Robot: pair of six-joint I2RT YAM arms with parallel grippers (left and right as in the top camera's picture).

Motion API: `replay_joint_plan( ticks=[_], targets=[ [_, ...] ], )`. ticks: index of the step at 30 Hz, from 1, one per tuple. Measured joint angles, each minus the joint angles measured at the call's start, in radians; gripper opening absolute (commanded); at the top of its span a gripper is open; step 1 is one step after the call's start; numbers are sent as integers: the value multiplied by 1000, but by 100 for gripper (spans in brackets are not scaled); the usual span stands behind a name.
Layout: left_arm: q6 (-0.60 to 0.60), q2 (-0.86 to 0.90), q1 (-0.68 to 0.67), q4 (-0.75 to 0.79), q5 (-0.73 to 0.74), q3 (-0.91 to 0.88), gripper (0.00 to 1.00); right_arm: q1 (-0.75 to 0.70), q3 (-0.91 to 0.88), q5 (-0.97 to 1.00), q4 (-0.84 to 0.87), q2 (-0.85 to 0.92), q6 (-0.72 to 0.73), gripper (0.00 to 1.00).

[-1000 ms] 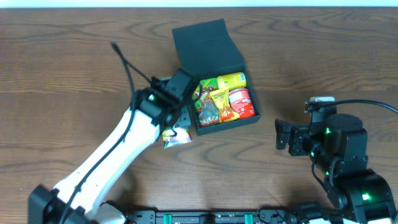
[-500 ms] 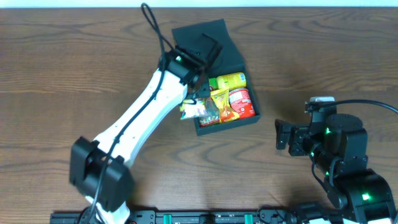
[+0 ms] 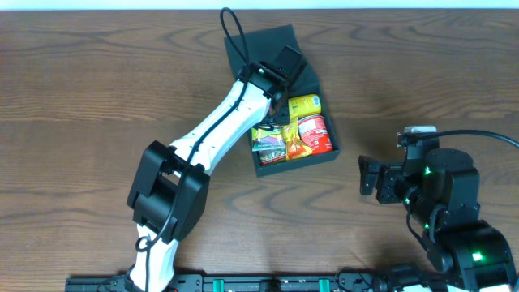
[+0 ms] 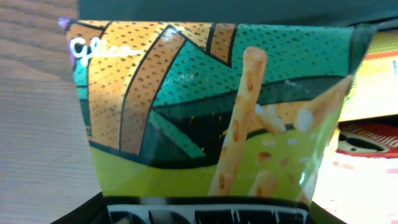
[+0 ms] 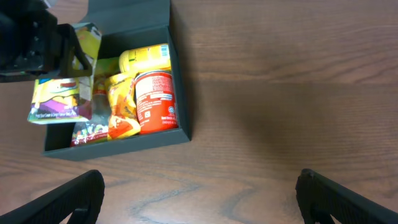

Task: Pack container
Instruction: 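Lower the Pretz pack upright into the box's left side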

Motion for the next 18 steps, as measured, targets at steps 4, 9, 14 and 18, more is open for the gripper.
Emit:
replay_joint_plan(
  ticks=[4, 9, 14, 18],
  targets=[
    [-1, 14, 0, 12, 26, 4, 63, 0, 0, 0, 0, 0, 0, 99],
    [-29, 35, 0, 14, 40, 9, 63, 0, 0, 0, 0, 0, 0, 99],
    [-85, 56, -5, 10, 47, 9, 63, 0, 0, 0, 0, 0, 0, 99],
    [-133, 63, -16, -5, 47, 9, 63, 0, 0, 0, 0, 0, 0, 99]
  ],
)
